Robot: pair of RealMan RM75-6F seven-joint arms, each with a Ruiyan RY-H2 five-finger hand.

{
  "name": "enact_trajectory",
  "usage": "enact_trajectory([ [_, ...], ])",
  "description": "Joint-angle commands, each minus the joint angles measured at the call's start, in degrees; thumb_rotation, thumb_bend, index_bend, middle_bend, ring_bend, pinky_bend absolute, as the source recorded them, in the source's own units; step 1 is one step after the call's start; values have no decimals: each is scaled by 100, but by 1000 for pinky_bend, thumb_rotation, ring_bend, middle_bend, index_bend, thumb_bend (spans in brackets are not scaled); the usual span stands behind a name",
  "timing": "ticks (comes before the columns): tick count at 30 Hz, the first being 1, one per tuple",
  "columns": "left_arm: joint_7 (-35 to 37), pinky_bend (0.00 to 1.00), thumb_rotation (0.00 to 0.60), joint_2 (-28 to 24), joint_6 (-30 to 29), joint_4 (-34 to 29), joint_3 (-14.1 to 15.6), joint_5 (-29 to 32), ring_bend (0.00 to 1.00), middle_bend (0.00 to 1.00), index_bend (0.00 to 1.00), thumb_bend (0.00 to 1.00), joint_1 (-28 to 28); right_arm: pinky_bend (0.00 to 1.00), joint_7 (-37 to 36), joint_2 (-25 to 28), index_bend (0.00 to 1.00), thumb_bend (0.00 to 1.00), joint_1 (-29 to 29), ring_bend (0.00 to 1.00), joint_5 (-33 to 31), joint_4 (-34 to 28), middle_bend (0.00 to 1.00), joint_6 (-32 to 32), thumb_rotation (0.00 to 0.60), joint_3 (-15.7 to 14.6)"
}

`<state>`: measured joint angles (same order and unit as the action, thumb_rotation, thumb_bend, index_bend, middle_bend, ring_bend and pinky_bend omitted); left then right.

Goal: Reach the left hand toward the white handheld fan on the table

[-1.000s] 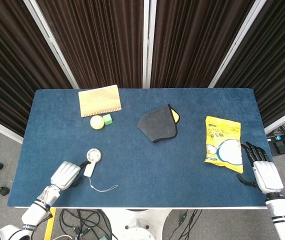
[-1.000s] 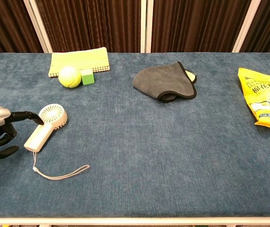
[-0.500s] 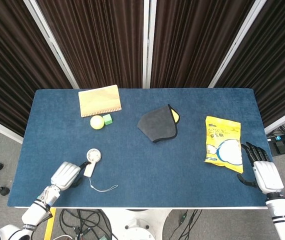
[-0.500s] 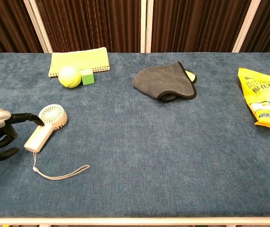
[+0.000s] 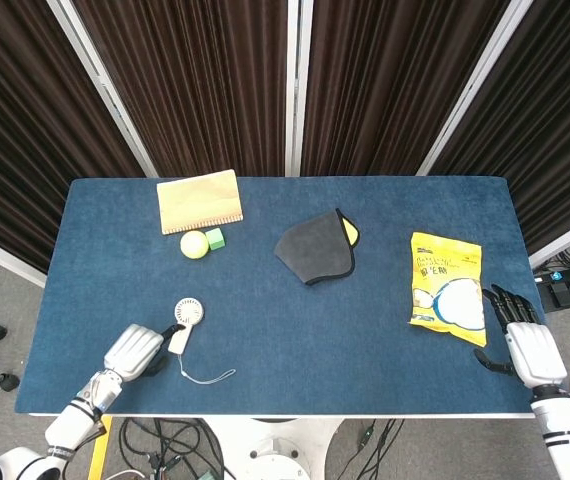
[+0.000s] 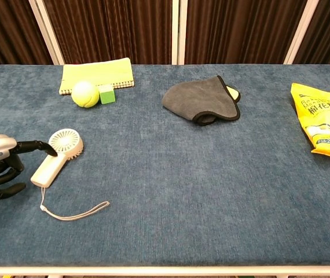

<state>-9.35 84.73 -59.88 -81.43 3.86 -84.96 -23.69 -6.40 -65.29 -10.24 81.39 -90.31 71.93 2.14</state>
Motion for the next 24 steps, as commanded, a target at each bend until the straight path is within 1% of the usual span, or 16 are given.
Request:
enact_trajectory([
  [1,-59,853,600,-56,-98,-83,-82,54,833,826,209,417,16,0,-22,6,0,155,5,0,8,6,0,12,600,2],
  [4,-174,853,600,-157,-230,-261,-151,82,833,826,208,417,39,0,-44,14,0,155,6,0,15,6,0,18,600,4],
  [9,-246,853,600,-404,-406,-636,-182,47,833,826,208,417,77,0,-55,11,0,155,4,0,15,16,0,11,600,4],
  [12,-253,853,600,-485,-565,-747,-218,28,833,826,209,417,128,0,-59,5,0,155,6,0,18,29,0,9,600,-1],
  [14,-241,853,600,-467,-758,-707,-277,-7,833,825,209,417,182,0,-58,4,0,155,8,0,20,27,0,14,600,-1],
  [18,-223,849,600,-288,-1424,-345,-503,-43,832,821,209,417,393,0,-54,15,0,155,16,0,31,3,0,40,600,2],
  [20,-289,823,600,-232,-1661,-191,-614,38,804,791,204,413,489,0,-45,16,0,155,20,0,30,-8,0,45,600,1],
  [23,-106,765,600,-248,-1897,-105,-737,107,718,721,194,397,594,0,-25,9,0,155,17,0,20,-19,0,43,600,7],
  [24,-20,742,600,-268,-1968,-67,-778,127,668,688,192,384,627,0,-12,-1,0,155,13,0,8,-21,0,39,600,13],
])
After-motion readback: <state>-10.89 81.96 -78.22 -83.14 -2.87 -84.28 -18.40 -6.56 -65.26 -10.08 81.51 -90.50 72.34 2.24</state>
